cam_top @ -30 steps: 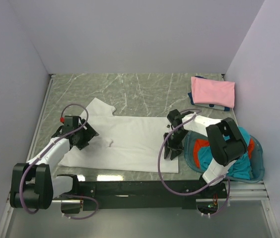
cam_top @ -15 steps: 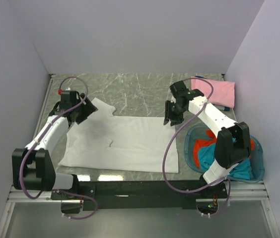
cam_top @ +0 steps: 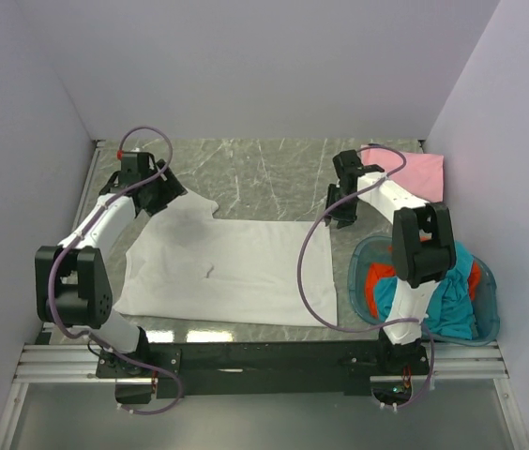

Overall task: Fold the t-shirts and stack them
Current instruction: Fold the tshirt

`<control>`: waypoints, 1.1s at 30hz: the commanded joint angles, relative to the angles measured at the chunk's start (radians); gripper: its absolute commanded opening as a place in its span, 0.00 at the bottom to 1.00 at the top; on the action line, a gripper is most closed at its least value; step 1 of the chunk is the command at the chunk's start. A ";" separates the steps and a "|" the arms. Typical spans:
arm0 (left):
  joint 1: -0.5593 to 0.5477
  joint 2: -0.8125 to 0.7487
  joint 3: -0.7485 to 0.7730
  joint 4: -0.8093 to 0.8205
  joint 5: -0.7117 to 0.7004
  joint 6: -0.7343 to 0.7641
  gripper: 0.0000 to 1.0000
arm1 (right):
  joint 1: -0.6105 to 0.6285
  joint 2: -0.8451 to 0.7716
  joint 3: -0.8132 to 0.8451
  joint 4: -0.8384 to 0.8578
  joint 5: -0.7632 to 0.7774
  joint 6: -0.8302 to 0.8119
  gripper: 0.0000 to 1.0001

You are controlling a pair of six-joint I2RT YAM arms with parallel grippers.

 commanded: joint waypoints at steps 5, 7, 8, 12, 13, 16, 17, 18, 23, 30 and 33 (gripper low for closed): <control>0.001 0.044 0.053 0.003 0.007 0.035 0.76 | -0.028 0.043 0.021 0.133 -0.034 -0.020 0.45; 0.000 0.052 0.057 0.002 0.004 0.038 0.76 | -0.032 0.050 0.021 0.156 -0.045 -0.020 0.44; 0.001 0.055 0.059 0.000 0.004 0.038 0.76 | -0.034 0.064 0.028 0.159 -0.046 -0.021 0.44; 0.001 0.062 0.062 0.005 0.008 0.034 0.76 | -0.034 0.113 0.060 0.153 -0.045 -0.033 0.42; 0.001 0.065 0.062 0.006 0.007 0.032 0.76 | -0.035 0.133 0.068 0.151 -0.046 -0.038 0.42; 0.001 0.070 0.060 0.012 0.010 0.028 0.76 | -0.034 0.162 0.091 0.140 -0.059 -0.041 0.39; 0.001 0.073 0.062 0.012 0.010 0.026 0.76 | -0.034 0.165 0.094 0.139 -0.063 -0.043 0.39; 0.001 0.075 0.066 0.012 0.010 0.026 0.76 | -0.034 0.168 0.096 0.139 -0.066 -0.041 0.38; 0.001 0.104 0.089 0.009 0.010 0.028 0.76 | -0.034 0.172 0.084 0.131 -0.065 -0.040 0.35; 0.001 0.128 0.112 0.016 0.010 0.029 0.76 | -0.034 0.158 0.065 0.098 -0.062 -0.032 0.30; 0.001 0.145 0.126 0.017 0.013 0.031 0.76 | -0.034 0.156 0.068 0.079 -0.065 -0.035 0.29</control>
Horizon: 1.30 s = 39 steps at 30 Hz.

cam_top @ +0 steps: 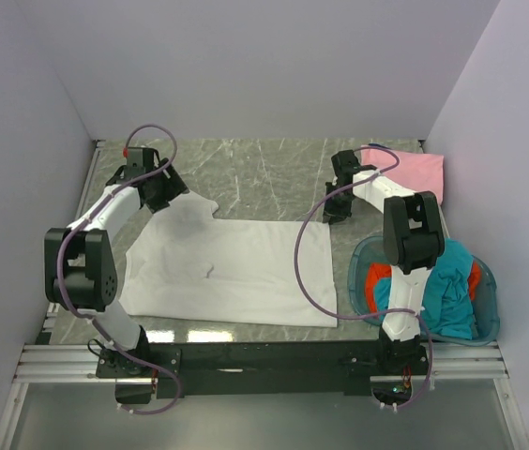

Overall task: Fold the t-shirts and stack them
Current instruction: Fold the tshirt

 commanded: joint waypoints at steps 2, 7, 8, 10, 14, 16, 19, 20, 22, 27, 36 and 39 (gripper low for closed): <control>0.001 0.031 0.070 0.022 0.010 0.018 0.76 | -0.002 -0.004 0.009 -0.049 -0.001 -0.003 0.28; 0.001 0.089 0.122 0.010 0.001 0.029 0.76 | -0.004 -0.010 0.002 -0.077 0.001 -0.006 0.17; 0.001 0.102 0.142 0.009 -0.001 0.031 0.76 | -0.004 -0.011 0.002 -0.080 0.004 -0.008 0.13; 0.001 0.140 0.167 -0.004 -0.011 0.041 0.75 | -0.004 -0.008 0.003 -0.092 0.016 -0.011 0.03; -0.003 0.214 0.262 -0.024 -0.046 0.064 0.71 | -0.004 0.006 0.026 -0.114 0.048 -0.016 0.00; -0.008 0.267 0.302 -0.039 -0.080 0.090 0.67 | -0.004 0.009 0.039 -0.122 0.054 -0.014 0.00; -0.014 0.339 0.389 -0.074 -0.117 0.123 0.61 | -0.005 0.009 0.048 -0.128 0.050 -0.013 0.00; -0.015 0.355 0.426 -0.088 -0.140 0.129 0.59 | -0.005 0.009 0.049 -0.128 0.048 -0.011 0.00; -0.015 0.393 0.452 -0.086 -0.149 0.150 0.53 | -0.005 0.009 0.052 -0.131 0.045 -0.008 0.00; -0.022 0.476 0.543 -0.112 -0.178 0.198 0.49 | -0.005 0.010 0.063 -0.135 0.036 -0.005 0.00; -0.040 0.557 0.607 -0.122 -0.175 0.230 0.47 | -0.004 0.035 0.098 -0.152 0.024 -0.003 0.00; -0.046 0.565 0.610 -0.117 -0.174 0.233 0.47 | -0.005 0.039 0.112 -0.157 0.024 -0.003 0.00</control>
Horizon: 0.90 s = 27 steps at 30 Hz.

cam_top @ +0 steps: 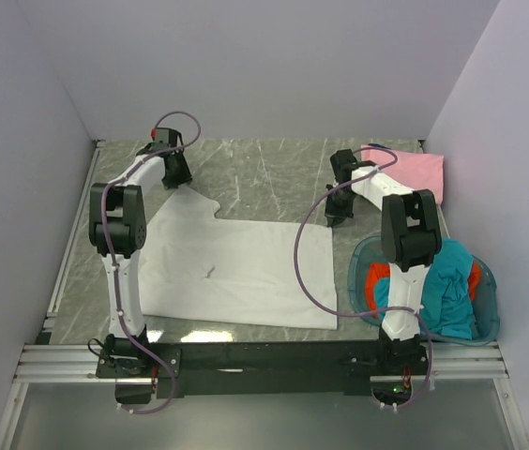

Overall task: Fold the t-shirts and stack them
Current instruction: Fold the tshirt

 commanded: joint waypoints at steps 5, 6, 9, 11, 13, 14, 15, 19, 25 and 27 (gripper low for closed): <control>-0.024 0.022 0.057 -0.018 -0.042 0.030 0.47 | -0.005 0.013 0.057 -0.024 -0.002 -0.001 0.00; -0.024 0.026 0.060 -0.024 -0.048 0.030 0.46 | -0.004 0.014 0.059 -0.024 -0.002 -0.001 0.00; -0.027 0.035 0.069 -0.033 -0.078 0.031 0.46 | -0.005 0.013 0.059 -0.024 -0.004 -0.002 0.00; -0.027 0.038 0.069 -0.030 -0.094 0.033 0.46 | -0.005 0.014 0.059 -0.024 -0.005 -0.002 0.00; -0.027 0.042 0.071 -0.024 -0.099 0.036 0.46 | -0.005 0.014 0.057 -0.025 -0.007 -0.002 0.00; -0.028 0.045 0.072 -0.023 -0.096 0.037 0.46 | -0.004 0.014 0.056 -0.024 -0.008 -0.002 0.00; -0.027 0.048 0.074 -0.017 -0.093 0.037 0.46 | -0.004 0.014 0.056 -0.024 -0.008 -0.002 0.00; -0.030 0.065 0.093 -0.021 -0.090 0.040 0.45 | -0.004 0.017 0.056 -0.025 -0.013 -0.002 0.00; -0.034 0.092 0.118 -0.029 -0.090 0.045 0.39 | -0.005 0.023 0.059 -0.027 -0.017 -0.002 0.00; -0.034 0.101 0.121 -0.033 -0.091 0.046 0.36 | -0.004 0.023 0.063 -0.028 -0.017 -0.004 0.00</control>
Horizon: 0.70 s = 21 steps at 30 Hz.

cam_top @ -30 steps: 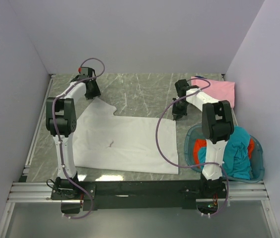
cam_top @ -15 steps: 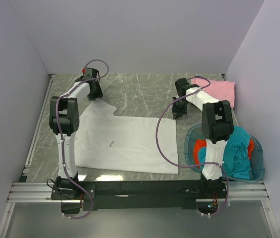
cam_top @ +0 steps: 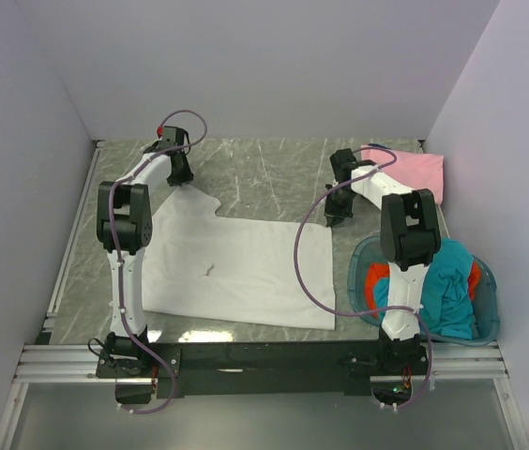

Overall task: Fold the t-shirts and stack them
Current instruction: Fold the tshirt

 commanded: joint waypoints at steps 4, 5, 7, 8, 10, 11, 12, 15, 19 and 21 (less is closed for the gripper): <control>-0.006 0.035 0.039 -0.017 -0.012 0.017 0.30 | -0.005 0.015 0.050 -0.016 -0.003 -0.003 0.00; -0.006 0.038 0.040 -0.020 -0.012 0.020 0.28 | -0.005 0.015 0.052 -0.015 -0.002 -0.005 0.00; -0.006 0.042 0.042 -0.025 -0.012 0.018 0.25 | -0.004 0.014 0.053 -0.016 0.000 -0.003 0.00; -0.006 0.046 0.043 -0.025 -0.011 0.018 0.21 | -0.005 0.010 0.055 -0.019 0.001 -0.002 0.00; -0.008 0.051 0.046 -0.025 -0.006 0.021 0.16 | -0.005 0.006 0.061 -0.024 0.006 0.000 0.00; -0.008 0.052 0.050 -0.026 -0.004 0.021 0.12 | -0.004 0.004 0.065 -0.028 0.009 0.001 0.00; -0.006 0.052 0.057 -0.028 -0.001 0.023 0.10 | -0.005 0.004 0.075 -0.033 0.012 0.000 0.00; -0.008 0.057 0.080 -0.031 0.006 0.027 0.01 | -0.005 -0.005 0.096 -0.041 0.018 0.004 0.00; -0.006 0.060 0.122 -0.032 0.020 0.026 0.00 | -0.007 -0.002 0.150 -0.062 0.021 0.007 0.00; -0.006 0.058 0.144 -0.023 0.029 0.021 0.00 | -0.008 0.007 0.188 -0.079 0.024 0.009 0.00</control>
